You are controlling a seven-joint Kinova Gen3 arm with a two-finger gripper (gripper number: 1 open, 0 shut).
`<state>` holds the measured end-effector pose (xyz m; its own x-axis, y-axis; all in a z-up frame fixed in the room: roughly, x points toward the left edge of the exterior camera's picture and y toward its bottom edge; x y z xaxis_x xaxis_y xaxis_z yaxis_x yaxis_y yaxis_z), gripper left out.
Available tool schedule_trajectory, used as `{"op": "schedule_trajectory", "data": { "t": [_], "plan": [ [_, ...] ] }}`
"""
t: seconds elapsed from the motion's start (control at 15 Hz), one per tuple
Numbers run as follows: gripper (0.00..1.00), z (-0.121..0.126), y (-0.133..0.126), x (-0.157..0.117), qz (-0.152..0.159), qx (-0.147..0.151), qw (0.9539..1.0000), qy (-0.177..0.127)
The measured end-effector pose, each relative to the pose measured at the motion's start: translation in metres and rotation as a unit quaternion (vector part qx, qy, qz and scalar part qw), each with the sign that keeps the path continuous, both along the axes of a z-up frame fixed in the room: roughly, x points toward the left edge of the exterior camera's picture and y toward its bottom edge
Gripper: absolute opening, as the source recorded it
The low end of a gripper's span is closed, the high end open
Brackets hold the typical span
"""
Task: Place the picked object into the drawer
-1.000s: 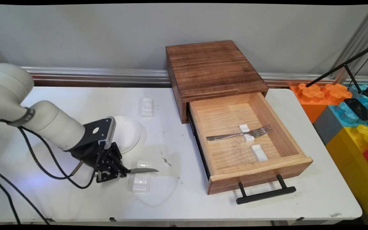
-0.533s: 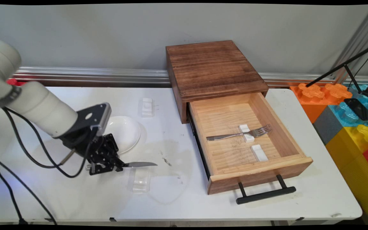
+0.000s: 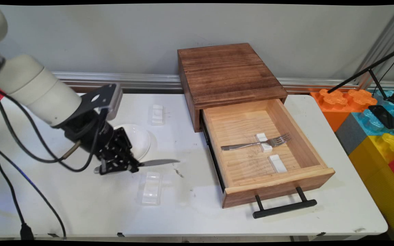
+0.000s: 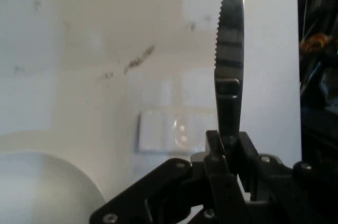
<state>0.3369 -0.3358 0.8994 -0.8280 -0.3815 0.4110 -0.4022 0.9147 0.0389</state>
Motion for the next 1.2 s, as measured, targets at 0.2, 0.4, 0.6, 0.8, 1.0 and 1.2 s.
{"op": "schedule_trajectory", "data": {
  "t": [0.2, 0.4, 0.6, 0.8, 1.0, 1.2],
  "plan": [
    [0.00, 0.016, -0.004, -0.020, 0.013, -0.004, 0.9999, 0.006],
    [0.00, 0.032, -0.012, -0.051, 0.024, -0.012, 0.9995, 0.013],
    [0.00, 0.042, -0.022, -0.083, 0.032, -0.018, 0.9991, 0.022],
    [0.00, 0.049, -0.036, -0.119, 0.032, -0.028, 0.9985, 0.033],
    [0.00, 0.051, -0.050, -0.149, 0.029, -0.038, 0.9980, 0.041],
    [0.00, 0.050, -0.064, -0.177, 0.026, -0.048, 0.9973, 0.048]
  ]
}}
